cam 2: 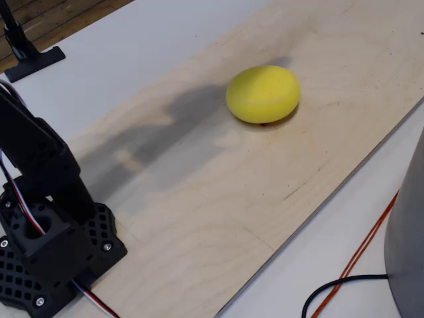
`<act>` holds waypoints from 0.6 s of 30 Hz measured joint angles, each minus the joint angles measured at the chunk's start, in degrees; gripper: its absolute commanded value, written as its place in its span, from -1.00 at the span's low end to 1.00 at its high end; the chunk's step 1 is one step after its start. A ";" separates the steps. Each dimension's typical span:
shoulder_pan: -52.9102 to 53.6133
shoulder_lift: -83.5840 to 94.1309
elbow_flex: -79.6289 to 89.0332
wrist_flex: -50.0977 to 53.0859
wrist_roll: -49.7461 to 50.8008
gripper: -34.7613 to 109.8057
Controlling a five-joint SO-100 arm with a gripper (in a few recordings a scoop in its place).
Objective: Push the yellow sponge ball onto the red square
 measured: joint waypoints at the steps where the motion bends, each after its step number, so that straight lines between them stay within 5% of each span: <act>1: -0.26 0.00 0.00 0.00 0.44 -0.52; 3: -0.44 0.00 0.62 -0.70 0.70 -0.09; 8: -2.46 1.67 5.19 -2.90 -2.20 0.00; 15: -2.72 3.08 5.54 -3.78 -3.25 -0.07; 18: -2.20 3.08 5.54 -4.66 -2.99 -0.47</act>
